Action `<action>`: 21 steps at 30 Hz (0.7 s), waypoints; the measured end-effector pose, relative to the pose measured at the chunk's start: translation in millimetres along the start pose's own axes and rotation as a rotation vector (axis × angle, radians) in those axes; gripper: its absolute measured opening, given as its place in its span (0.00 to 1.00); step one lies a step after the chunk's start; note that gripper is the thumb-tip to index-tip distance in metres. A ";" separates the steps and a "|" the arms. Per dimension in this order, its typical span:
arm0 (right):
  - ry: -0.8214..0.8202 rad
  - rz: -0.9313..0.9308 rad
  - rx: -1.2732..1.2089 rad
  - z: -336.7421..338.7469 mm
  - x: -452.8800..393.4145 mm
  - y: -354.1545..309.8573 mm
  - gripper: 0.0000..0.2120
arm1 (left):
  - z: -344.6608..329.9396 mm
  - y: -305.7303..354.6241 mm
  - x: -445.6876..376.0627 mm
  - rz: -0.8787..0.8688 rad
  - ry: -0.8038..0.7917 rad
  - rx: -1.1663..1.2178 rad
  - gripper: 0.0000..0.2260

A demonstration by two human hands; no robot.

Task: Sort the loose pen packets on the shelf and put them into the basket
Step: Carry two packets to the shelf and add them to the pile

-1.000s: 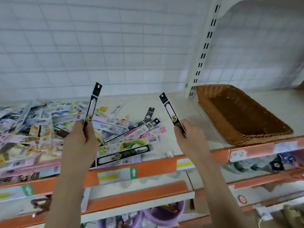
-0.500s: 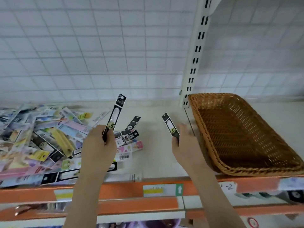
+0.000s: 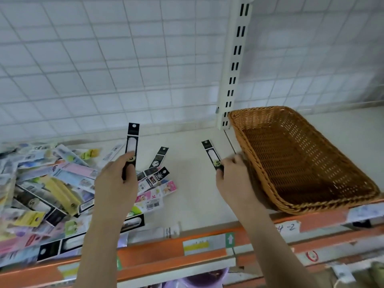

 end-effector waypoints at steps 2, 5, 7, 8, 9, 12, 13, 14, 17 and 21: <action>-0.003 -0.006 -0.003 1.7 -0.2 -0.4 0.09 | -4.1 2.1 -4.6 -0.015 -0.015 0.016 0.14; 0.058 0.037 0.019 10.4 0.0 -1.4 0.09 | -23.2 9.4 -11.3 -0.049 -0.083 0.052 0.13; 0.120 0.084 0.070 17.2 1.7 -3.0 0.09 | -46.4 21.3 -13.9 -0.091 -0.185 0.022 0.12; 0.128 0.091 0.079 18.8 2.7 -2.2 0.09 | -59.7 28.3 -13.3 -0.104 -0.243 0.011 0.12; 0.133 0.098 0.095 19.6 3.9 -1.0 0.09 | -73.0 35.8 -11.9 -0.108 -0.294 0.010 0.12; 0.152 0.116 0.159 19.9 7.7 1.8 0.10 | -110.5 62.0 -5.3 -0.178 -0.409 -0.067 0.15; 0.153 0.118 0.164 20.5 8.6 2.7 0.10 | -120.6 70.9 -2.2 -0.216 -0.438 -0.108 0.15; 0.148 0.110 0.172 21.4 9.4 3.5 0.09 | -128.3 77.9 0.1 -0.241 -0.459 -0.136 0.15; 0.137 0.106 0.207 24.1 11.5 5.9 0.11 | -140.1 83.8 0.5 -0.252 -0.473 -0.171 0.14; 0.095 0.126 0.240 21.7 14.2 6.1 0.16 | -138.9 74.8 -8.1 -0.214 -0.453 -0.127 0.14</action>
Point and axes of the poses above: each hand's wrist, its own x-axis away from the middle knuckle, its own z-axis out of the back of the hand, y = z × x, the point moved 9 cm from there along -x, towards the middle knuckle, and after that the axes turned 8 degrees about -z, right-handed, at the moved point
